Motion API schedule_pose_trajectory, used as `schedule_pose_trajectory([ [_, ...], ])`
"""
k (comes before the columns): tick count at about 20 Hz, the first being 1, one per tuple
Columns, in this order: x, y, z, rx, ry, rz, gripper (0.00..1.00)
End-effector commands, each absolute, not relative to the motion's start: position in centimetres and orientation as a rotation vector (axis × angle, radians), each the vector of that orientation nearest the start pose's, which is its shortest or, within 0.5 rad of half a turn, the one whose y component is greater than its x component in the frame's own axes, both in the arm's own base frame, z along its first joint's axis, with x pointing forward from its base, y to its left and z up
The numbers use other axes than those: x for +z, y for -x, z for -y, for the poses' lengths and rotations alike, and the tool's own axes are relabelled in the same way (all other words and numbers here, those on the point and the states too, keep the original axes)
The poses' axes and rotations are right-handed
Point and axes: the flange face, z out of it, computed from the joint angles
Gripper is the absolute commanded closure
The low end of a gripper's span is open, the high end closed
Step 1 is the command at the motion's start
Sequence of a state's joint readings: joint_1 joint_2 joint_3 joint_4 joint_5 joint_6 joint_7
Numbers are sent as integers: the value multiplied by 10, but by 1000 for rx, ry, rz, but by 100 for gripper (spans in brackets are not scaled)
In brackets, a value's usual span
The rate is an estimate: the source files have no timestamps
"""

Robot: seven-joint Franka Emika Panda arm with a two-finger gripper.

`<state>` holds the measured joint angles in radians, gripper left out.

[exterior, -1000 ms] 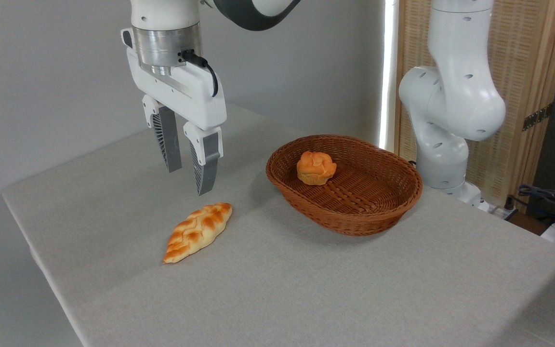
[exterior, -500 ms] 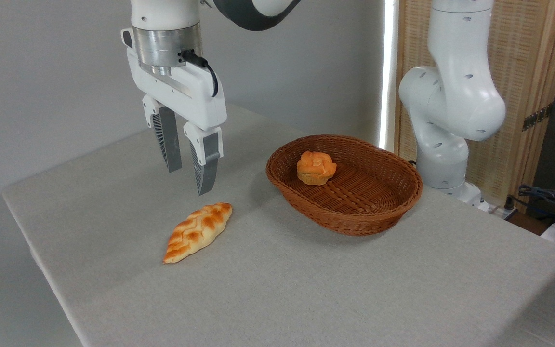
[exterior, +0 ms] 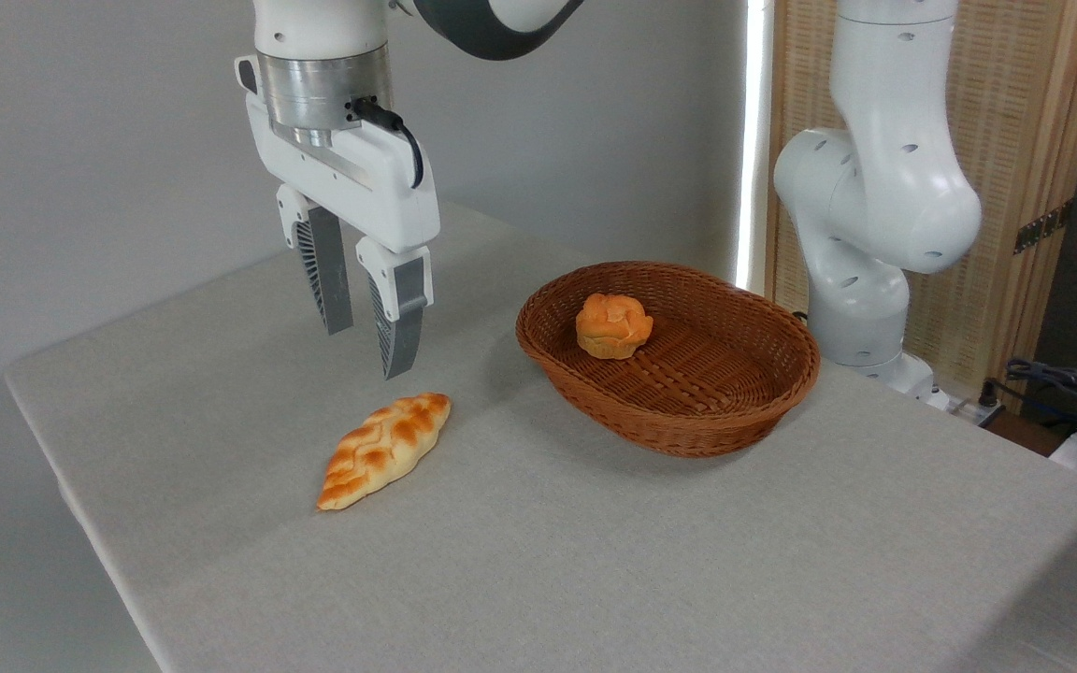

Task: Put bread into the basket

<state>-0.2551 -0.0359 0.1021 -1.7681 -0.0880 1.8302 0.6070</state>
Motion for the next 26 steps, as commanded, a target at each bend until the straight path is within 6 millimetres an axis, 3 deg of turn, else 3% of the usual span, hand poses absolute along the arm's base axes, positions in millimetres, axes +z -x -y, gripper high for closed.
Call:
schedule_pose_trajectory([
  [1,574,-556,91,-162,2992,-1153,0],
  [15,576,-556,92,-169,2994,-1148,0],
  [26,562,-558,102,-150,2993,-1167,0],
])
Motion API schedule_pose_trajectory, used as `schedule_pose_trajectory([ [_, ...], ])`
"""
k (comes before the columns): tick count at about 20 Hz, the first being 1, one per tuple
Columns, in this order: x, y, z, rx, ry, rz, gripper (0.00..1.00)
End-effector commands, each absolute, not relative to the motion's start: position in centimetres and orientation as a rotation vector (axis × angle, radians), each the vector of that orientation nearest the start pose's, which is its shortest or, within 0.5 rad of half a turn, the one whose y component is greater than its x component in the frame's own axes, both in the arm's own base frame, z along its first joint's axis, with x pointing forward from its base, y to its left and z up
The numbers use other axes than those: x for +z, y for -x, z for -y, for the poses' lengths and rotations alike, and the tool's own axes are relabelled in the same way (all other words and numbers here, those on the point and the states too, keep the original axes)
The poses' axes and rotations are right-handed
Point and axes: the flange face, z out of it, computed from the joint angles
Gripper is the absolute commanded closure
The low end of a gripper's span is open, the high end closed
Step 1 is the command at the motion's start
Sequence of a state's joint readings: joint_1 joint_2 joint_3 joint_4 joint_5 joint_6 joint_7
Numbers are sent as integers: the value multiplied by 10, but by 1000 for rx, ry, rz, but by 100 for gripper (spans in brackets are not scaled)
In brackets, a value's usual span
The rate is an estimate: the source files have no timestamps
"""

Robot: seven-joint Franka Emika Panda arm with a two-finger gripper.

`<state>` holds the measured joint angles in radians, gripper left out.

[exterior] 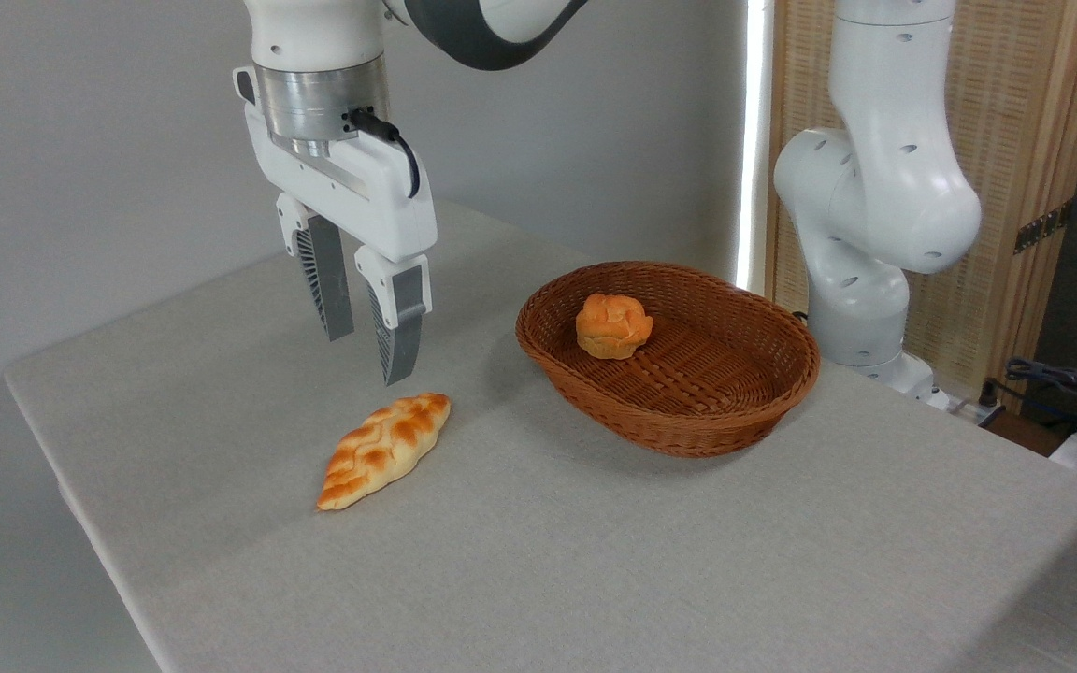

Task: Put bread into the basket
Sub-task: 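Lower the open gripper down onto the scored bread roll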

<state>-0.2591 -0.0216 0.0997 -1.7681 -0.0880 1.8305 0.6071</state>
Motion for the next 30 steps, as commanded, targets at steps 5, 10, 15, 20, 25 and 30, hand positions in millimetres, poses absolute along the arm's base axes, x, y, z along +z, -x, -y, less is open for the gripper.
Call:
schedule_pose_trajectory([
  [5,546,-554,115,-107,3038,-1077,0],
  [10,499,-548,130,20,3092,-1017,0],
  [15,470,-559,139,-2,3167,-837,0],
  [20,445,-562,159,43,3155,-868,0],
  [25,430,-568,167,41,3140,-901,0],
  [30,424,-566,174,57,3122,-931,0],
])
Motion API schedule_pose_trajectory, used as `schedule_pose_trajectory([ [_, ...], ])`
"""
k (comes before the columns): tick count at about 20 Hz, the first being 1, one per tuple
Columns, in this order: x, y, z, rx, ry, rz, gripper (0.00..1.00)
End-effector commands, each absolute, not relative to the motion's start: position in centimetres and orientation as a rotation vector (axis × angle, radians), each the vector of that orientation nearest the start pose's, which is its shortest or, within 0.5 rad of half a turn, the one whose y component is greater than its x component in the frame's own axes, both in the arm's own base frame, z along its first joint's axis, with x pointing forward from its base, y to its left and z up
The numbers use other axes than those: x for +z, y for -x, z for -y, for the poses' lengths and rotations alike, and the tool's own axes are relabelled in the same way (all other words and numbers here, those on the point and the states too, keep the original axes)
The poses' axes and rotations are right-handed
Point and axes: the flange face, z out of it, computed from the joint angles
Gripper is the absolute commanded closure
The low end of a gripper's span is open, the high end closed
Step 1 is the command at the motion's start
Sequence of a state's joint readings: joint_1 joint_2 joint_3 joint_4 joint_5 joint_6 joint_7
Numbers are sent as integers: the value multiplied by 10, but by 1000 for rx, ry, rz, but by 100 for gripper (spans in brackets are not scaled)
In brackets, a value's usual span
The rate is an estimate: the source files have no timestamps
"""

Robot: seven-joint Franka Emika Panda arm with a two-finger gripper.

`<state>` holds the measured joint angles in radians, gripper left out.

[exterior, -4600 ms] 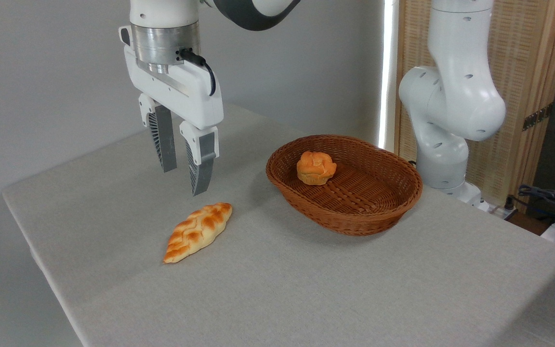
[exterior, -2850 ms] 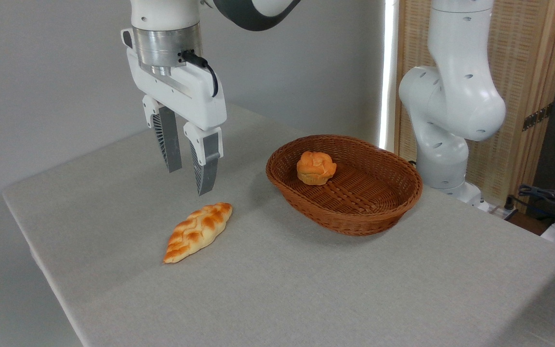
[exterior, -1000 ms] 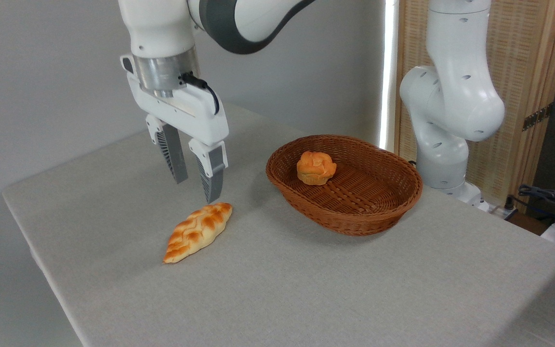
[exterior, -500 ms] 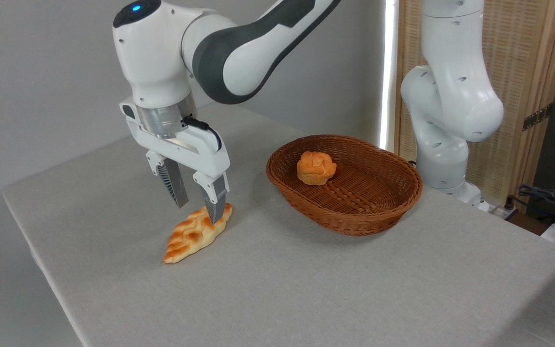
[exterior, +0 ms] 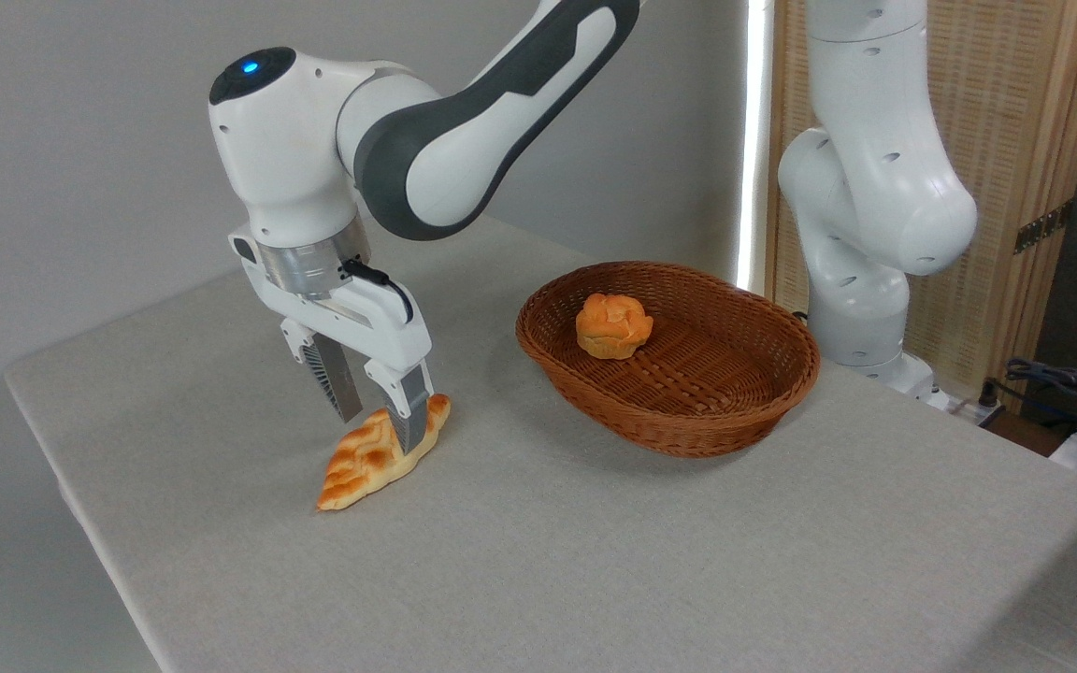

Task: Put bread into the basket
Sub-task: 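Lower the open gripper down onto the scored bread roll, then close the gripper around the middle of the bread roll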

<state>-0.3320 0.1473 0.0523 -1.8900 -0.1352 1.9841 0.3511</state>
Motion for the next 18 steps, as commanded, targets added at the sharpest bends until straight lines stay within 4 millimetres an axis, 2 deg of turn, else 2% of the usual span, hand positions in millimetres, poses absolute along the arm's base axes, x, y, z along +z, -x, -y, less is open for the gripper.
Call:
schedule_pose_trajectory([
  [1,423,-566,174,62,3122,-931,0],
  [7,420,-565,174,83,3113,-936,0],
  [9,417,-564,173,109,3059,-960,0],
  [15,409,-563,179,137,3041,-974,0],
  [16,409,-563,179,137,3041,-977,2],
  [18,410,-563,179,134,3039,-982,24],
])
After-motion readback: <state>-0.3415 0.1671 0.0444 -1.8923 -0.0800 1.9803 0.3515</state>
